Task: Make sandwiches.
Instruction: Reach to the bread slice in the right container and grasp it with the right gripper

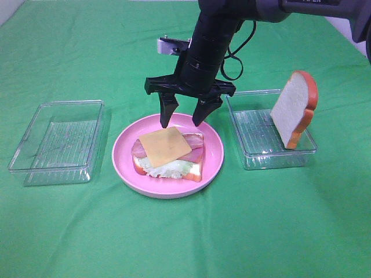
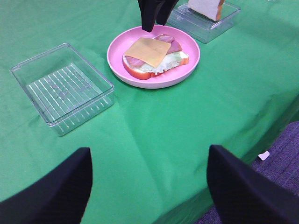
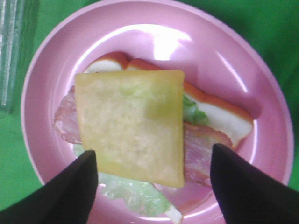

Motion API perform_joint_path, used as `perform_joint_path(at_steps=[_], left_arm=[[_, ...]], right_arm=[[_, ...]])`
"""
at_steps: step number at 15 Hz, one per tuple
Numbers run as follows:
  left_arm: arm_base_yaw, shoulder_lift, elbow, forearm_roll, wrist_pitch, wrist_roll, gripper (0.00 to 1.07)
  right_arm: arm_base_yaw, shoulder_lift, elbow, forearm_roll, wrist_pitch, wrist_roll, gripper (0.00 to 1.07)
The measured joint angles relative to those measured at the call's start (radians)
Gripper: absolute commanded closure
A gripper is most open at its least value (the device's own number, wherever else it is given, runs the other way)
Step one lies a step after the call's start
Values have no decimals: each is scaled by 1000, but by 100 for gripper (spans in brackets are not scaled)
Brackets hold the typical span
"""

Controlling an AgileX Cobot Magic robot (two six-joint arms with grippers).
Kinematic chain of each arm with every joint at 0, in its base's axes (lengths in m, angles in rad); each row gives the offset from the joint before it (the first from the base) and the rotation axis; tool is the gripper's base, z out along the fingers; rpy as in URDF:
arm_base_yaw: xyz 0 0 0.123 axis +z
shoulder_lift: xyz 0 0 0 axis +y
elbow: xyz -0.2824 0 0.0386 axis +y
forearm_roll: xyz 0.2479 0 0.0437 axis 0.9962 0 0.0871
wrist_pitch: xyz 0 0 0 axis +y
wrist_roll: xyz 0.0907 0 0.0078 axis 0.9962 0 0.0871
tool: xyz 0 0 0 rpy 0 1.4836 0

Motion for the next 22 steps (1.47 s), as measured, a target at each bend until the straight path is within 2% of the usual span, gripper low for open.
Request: perform_joint_path(at_steps=[2, 8, 12, 14, 15, 17, 22], left_arm=[[0, 0, 0, 0, 0, 0, 40], [0, 0, 0, 0, 0, 0, 40], [0, 0, 0, 0, 0, 0, 40], [0, 0, 0, 0, 0, 0, 40], [0, 0, 0, 0, 0, 0, 40], [0, 0, 0, 0, 0, 0, 40], [0, 0, 0, 0, 0, 0, 40]], right_arm=[[0, 0, -45, -95, 67, 58, 37], [-18, -20, -198, -243, 87, 97, 32], [-178, -123, -201, -271, 88, 115, 31], [-217, -171, -201, -279, 89, 115, 29], [-238, -200, -192, -279, 89, 115, 29], [-281, -302, -69, -279, 87, 114, 29], [-326, -370, 140, -279, 95, 104, 29]])
